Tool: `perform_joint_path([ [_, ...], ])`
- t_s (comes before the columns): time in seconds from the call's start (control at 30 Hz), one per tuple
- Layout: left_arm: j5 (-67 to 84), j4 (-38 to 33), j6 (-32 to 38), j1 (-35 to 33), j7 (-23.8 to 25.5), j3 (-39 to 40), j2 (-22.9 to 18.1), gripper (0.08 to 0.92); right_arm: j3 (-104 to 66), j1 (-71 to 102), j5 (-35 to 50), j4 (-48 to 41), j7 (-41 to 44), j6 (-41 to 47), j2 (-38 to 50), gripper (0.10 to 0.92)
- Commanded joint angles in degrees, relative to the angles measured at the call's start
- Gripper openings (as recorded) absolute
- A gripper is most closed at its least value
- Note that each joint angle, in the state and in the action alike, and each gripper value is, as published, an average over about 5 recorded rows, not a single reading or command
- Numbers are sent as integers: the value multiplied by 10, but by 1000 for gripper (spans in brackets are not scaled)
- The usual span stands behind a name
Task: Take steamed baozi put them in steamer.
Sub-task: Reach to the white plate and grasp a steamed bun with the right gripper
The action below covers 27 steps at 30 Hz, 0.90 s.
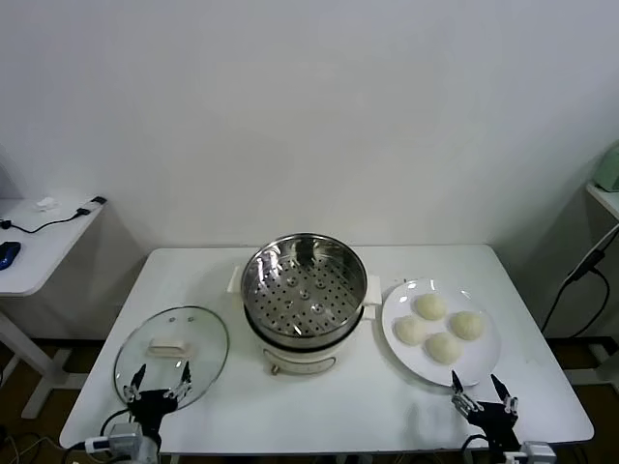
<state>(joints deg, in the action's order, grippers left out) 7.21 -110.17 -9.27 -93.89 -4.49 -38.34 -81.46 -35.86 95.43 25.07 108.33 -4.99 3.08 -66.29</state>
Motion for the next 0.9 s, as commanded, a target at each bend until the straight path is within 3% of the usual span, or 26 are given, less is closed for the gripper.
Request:
perform_joint_path([
  [0.03,12,-14,-5,-3,0,-2,0,823,-9,-147,-30,-15,13,84,67,823],
  [0.17,16,-23,-6,-6,0,0,-1,823,38,-311,-36,-79,39,147,142,823],
  [0.3,17,-29,-4,-8,0,3,-1,823,169,-489,-65,-168,134,175,242,823],
  [0.4,17,-29,-2,-9,-2,6,-3,823,304,-602,-82,-225,245,155,323,823],
  [0.57,14,-32,1,-13,-2,16,-7,823,515,-759,-143,-294,500,67,434,823],
  [0.7,9,-32,4,-16,-2,22,-10,823,664,-880,-172,-331,654,2,466,823],
  [0.9,5,-34,5,-18,-2,25,-11,823,903,-1073,-204,-392,718,-8,428,823],
])
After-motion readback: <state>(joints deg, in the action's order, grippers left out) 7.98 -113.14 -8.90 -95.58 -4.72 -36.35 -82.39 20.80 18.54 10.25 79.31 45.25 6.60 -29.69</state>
